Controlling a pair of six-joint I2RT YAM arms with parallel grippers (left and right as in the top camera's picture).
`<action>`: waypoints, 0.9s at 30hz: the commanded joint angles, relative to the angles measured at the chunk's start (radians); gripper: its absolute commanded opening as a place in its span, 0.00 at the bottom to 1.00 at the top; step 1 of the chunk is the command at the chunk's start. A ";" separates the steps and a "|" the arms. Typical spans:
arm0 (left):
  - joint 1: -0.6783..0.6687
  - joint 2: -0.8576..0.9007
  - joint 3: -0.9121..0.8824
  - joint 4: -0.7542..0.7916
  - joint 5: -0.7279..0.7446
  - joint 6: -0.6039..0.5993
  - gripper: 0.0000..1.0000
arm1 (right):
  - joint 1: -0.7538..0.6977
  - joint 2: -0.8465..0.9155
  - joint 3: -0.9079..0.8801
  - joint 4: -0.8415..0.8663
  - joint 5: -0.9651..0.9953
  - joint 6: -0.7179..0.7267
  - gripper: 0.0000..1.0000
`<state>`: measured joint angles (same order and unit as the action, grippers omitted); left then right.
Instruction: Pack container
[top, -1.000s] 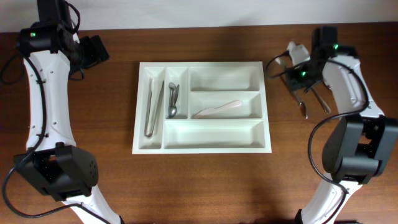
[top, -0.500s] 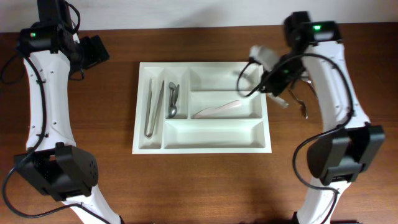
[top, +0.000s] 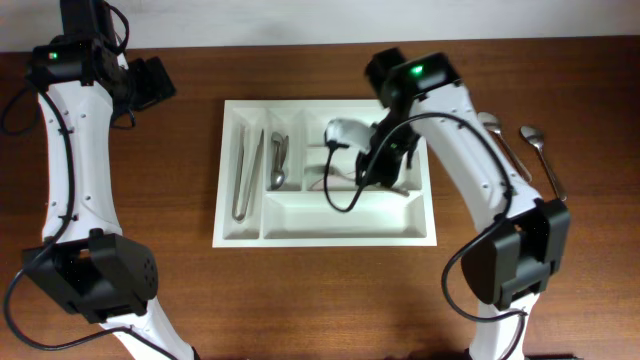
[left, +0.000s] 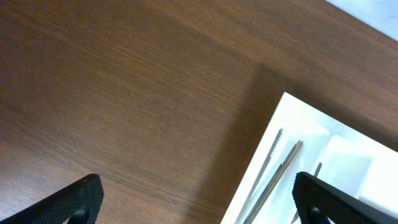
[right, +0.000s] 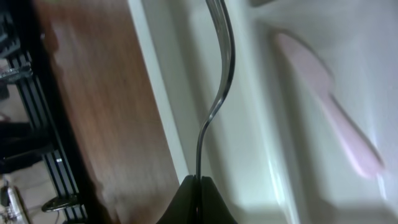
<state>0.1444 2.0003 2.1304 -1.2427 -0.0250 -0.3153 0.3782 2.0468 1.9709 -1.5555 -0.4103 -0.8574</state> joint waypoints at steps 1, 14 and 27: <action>0.000 -0.002 0.014 -0.001 0.006 -0.010 0.99 | 0.034 -0.026 -0.100 0.034 -0.024 -0.021 0.04; 0.000 -0.002 0.014 0.000 0.006 -0.010 0.99 | 0.033 -0.026 -0.259 0.159 -0.024 -0.021 0.49; 0.000 -0.002 0.014 0.000 0.006 -0.010 0.99 | -0.203 -0.027 0.018 0.109 0.172 0.288 0.54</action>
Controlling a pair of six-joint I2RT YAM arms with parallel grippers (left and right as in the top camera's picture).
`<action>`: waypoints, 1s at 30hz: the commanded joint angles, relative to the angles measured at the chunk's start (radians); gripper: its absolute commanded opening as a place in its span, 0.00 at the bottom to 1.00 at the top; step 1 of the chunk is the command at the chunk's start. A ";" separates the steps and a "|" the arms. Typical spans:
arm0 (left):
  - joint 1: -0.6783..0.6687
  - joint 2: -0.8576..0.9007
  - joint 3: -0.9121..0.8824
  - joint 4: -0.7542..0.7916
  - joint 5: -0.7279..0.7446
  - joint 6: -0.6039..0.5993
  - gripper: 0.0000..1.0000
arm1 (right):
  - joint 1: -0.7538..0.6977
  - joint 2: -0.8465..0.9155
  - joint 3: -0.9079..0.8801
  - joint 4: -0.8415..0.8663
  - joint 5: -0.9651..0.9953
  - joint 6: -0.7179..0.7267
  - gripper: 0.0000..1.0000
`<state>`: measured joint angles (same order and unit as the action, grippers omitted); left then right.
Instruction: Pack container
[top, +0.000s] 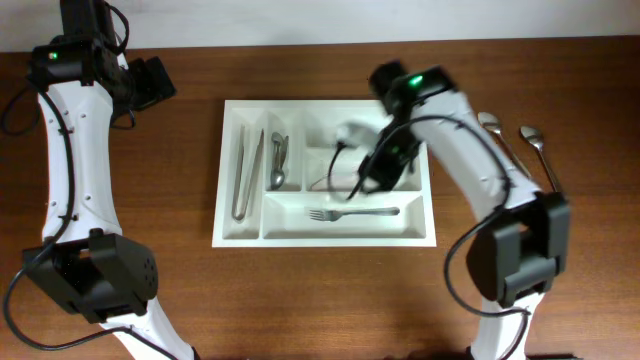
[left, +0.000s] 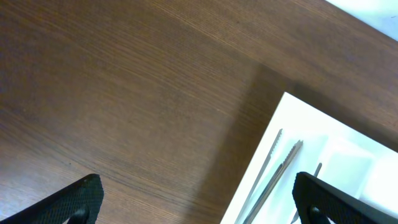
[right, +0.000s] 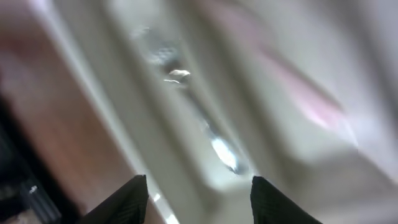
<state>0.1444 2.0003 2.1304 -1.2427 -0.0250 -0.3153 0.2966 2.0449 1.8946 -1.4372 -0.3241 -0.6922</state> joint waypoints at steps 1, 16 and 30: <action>0.000 -0.002 0.014 0.000 0.006 -0.010 0.99 | -0.155 -0.025 0.112 -0.005 0.095 0.133 0.55; 0.000 -0.002 0.014 -0.001 0.006 -0.010 0.99 | -0.476 0.068 0.106 0.237 0.154 0.063 0.63; 0.000 -0.002 0.014 0.000 0.006 -0.010 0.99 | -0.491 0.308 0.106 0.279 0.187 0.050 0.63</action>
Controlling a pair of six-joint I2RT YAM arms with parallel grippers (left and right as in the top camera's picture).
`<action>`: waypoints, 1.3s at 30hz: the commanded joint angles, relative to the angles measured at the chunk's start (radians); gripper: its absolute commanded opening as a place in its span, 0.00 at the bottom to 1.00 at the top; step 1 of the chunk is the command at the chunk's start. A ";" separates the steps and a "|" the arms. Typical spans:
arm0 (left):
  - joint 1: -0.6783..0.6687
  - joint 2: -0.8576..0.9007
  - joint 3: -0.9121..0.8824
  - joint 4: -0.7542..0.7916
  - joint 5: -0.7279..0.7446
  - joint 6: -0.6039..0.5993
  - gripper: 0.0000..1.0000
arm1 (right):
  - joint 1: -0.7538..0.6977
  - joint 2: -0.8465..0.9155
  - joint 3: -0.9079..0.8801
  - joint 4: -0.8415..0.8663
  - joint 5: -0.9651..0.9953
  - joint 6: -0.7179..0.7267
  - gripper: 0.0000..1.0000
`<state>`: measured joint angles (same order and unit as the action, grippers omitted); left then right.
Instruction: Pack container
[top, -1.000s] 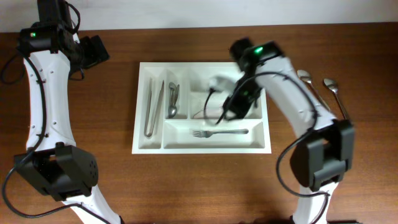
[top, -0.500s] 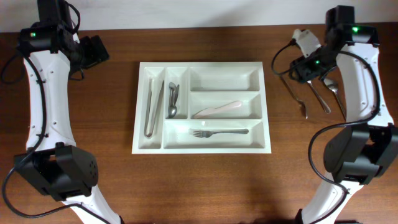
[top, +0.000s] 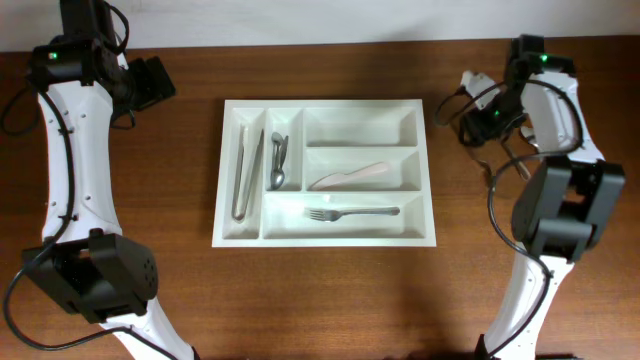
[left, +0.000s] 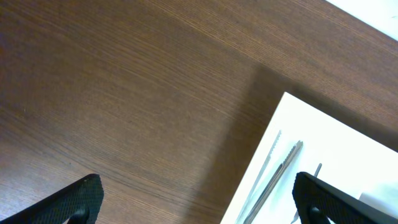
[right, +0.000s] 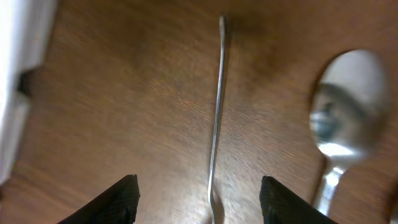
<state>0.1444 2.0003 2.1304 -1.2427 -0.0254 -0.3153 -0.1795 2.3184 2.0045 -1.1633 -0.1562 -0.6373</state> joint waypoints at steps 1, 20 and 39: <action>0.000 -0.002 0.014 0.000 0.007 -0.010 0.99 | -0.018 0.045 -0.003 0.005 0.019 -0.005 0.63; 0.000 -0.001 0.014 0.000 0.007 -0.010 0.99 | -0.035 0.123 -0.003 -0.019 0.029 0.058 0.04; 0.000 -0.001 0.014 -0.001 0.007 -0.010 0.99 | 0.040 -0.012 0.547 -0.410 -0.312 -0.011 0.04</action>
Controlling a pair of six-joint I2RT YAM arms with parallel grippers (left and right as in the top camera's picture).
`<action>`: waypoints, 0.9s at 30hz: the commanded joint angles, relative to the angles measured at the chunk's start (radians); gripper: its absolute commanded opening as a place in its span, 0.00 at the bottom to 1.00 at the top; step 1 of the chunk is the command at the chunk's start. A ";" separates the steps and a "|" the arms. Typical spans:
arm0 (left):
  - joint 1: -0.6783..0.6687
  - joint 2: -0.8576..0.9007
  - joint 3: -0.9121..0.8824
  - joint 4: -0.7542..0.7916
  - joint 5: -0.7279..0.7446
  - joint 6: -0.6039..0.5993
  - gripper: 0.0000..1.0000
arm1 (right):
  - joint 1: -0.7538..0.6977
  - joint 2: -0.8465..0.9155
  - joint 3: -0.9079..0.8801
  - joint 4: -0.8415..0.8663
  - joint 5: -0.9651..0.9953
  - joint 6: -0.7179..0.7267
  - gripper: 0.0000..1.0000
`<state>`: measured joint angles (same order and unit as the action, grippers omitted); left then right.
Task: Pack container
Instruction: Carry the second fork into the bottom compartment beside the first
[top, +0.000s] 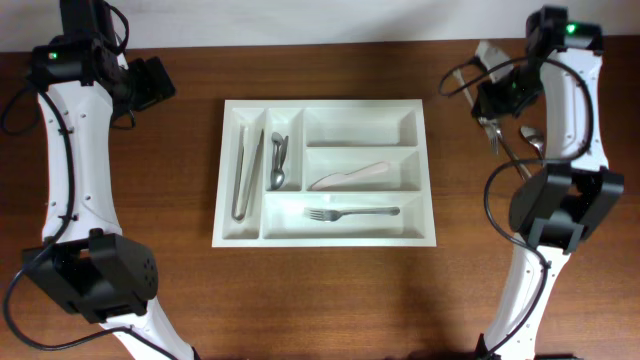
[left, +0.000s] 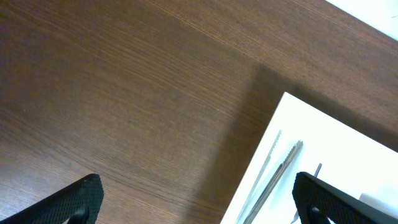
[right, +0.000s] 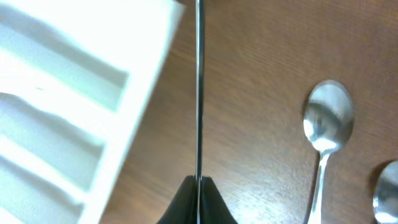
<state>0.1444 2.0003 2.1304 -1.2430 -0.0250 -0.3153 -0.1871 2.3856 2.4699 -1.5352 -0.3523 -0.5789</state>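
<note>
The white cutlery tray (top: 430, 200) lies mid-table holding tongs (top: 245, 175), small cutlery (top: 278, 160), a pink knife (top: 350, 177) and a fork (top: 350, 212). Right of the tray, at the far edge, my right gripper (right: 199, 180) is shut on the thin handle of a metal utensil (right: 199, 93). The utensil hangs above the wood, and in the overhead view its end (top: 490, 133) looks like tines. Two spoons (right: 328, 118) lie on the table beside it. My left gripper (left: 199, 205) stands open and empty over bare wood, left of the tray.
The tray's right wall (right: 149, 93) shows at the left of the right wrist view. The tray's top right compartment (top: 360, 125) holds nothing. One spoon (top: 532, 140) shows just right of my right arm in the overhead view.
My right gripper was open over a thin utensil handle lying on the wood next to a spoon. Now it is shut on that handle and holds it above the table. The left arm has not moved.
My right gripper held a fork over the tray. Then the fork lay in the tray's front compartment and the gripper was open. After that the gripper stood open over the loose cutlery right of the tray, and now it is shut on one piece.
</note>
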 joint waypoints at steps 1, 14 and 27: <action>0.000 -0.001 0.014 0.000 0.006 -0.010 0.99 | 0.067 -0.085 0.101 -0.060 -0.140 -0.100 0.04; 0.000 -0.002 0.014 0.000 0.006 -0.010 0.99 | 0.425 -0.109 0.113 -0.164 -0.115 -0.275 0.04; 0.000 -0.002 0.014 0.000 0.006 -0.010 0.99 | 0.631 -0.109 -0.144 -0.161 0.025 -0.278 0.04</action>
<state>0.1444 2.0003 2.1304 -1.2427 -0.0250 -0.3153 0.4274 2.2898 2.3917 -1.6917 -0.3641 -0.8421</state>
